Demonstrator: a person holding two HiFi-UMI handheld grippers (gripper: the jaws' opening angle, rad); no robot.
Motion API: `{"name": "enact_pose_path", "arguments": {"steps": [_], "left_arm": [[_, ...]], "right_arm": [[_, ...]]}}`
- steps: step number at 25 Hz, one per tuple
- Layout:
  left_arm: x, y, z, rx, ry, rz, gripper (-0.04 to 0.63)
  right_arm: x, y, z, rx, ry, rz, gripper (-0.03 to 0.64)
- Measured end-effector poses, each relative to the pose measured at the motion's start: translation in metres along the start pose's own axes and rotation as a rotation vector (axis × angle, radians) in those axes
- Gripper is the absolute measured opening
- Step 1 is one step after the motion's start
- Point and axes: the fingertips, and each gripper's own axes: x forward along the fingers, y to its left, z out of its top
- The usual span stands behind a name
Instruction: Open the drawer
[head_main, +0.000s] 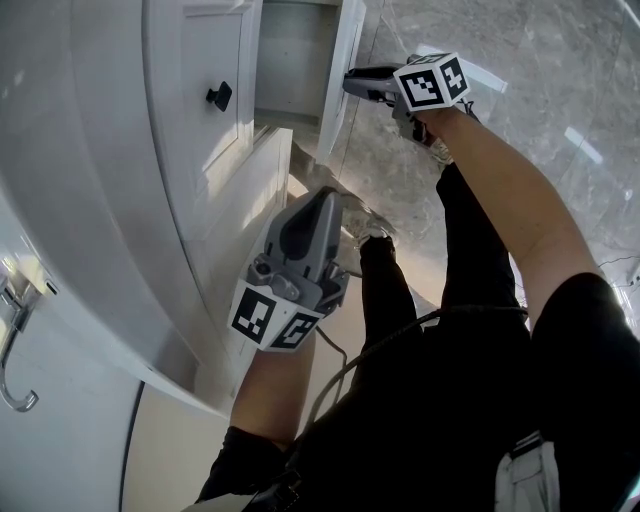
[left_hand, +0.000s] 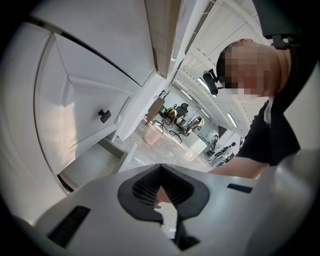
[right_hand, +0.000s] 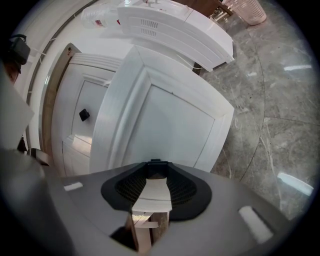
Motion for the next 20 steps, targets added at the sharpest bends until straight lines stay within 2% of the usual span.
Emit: {"name": "enact_pose_path", "arguments": {"steps": [20], "left_arm": [[0.0,-0.011,-0.002,0.012,-0.005,-0.007,0.002]], "right_arm": [[-0.035,-0.007,-0.014,0.018,0.001,-0.02,0.126]]}}
